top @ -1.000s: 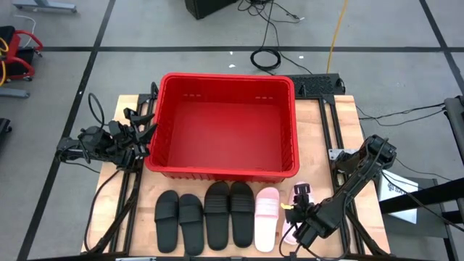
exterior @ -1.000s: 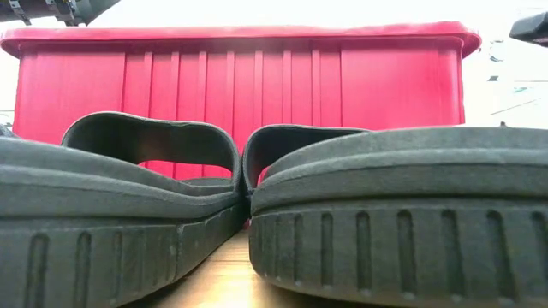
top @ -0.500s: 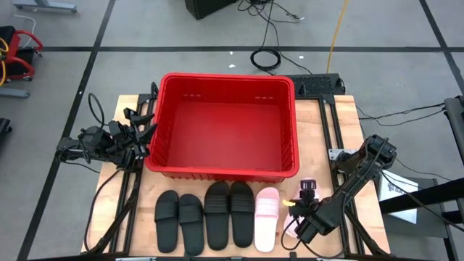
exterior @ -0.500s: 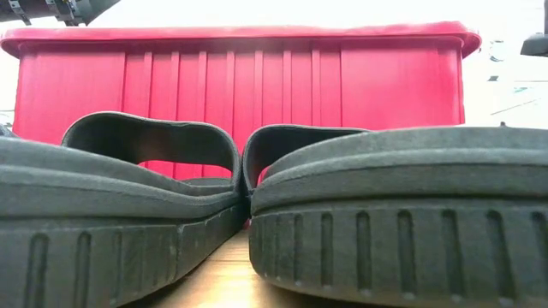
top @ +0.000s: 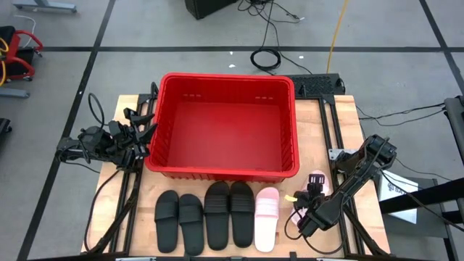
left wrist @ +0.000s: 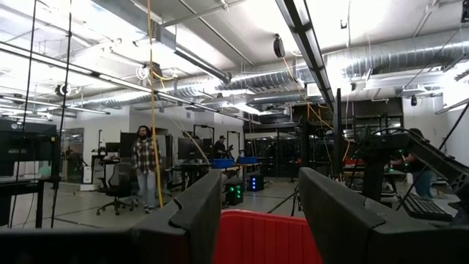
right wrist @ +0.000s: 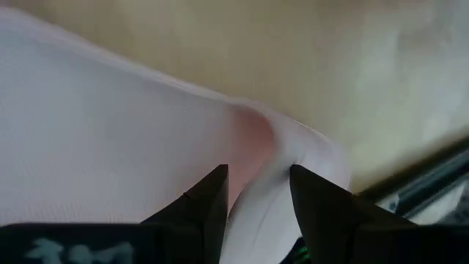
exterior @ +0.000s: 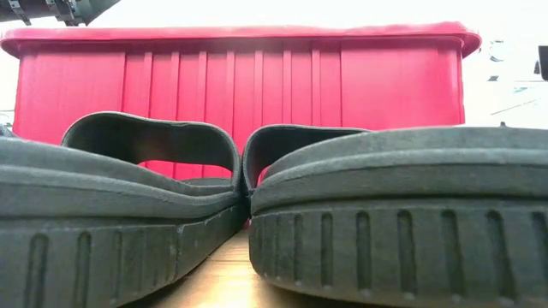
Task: Pick and place slides into bin
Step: Put the pink slipper into the red bin
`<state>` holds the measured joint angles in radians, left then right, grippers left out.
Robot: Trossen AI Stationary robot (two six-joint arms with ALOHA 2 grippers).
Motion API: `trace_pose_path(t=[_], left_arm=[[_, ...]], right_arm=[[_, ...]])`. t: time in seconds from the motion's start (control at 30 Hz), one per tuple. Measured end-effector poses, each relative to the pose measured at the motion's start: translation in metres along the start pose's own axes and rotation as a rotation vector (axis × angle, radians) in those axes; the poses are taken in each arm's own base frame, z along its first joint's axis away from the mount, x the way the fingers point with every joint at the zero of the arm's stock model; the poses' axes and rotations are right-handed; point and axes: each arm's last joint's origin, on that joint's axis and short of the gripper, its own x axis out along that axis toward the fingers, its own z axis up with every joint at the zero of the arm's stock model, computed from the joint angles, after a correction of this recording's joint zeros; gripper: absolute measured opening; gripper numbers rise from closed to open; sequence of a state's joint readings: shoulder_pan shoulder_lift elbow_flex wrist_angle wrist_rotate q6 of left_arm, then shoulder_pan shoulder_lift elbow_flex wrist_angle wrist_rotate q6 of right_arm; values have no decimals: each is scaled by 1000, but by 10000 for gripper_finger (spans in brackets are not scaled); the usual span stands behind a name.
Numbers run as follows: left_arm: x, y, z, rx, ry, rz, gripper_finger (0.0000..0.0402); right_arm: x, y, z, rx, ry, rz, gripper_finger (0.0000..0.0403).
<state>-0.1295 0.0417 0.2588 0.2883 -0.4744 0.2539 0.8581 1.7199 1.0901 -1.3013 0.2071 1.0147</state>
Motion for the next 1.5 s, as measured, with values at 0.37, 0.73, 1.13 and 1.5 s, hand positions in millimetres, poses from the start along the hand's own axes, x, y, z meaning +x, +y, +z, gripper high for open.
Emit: trace_pose_path(t=[0.37, 0.73, 1.13, 1.5], left_arm=[[0, 0, 0, -4, 0, 0, 189], [0, 0, 0, -5, 0, 0, 189], [0, 0, 0, -7, 0, 0, 189], [0, 0, 0, -3, 0, 0, 189]], right_arm=[[0, -8, -5, 60, 57, -86, 69], [0, -10, -6, 48, 66, -103, 8], [-6, -15, -3, 81, 26, -39, 3], [-33, -42, -13, 152, -117, 141, 1]])
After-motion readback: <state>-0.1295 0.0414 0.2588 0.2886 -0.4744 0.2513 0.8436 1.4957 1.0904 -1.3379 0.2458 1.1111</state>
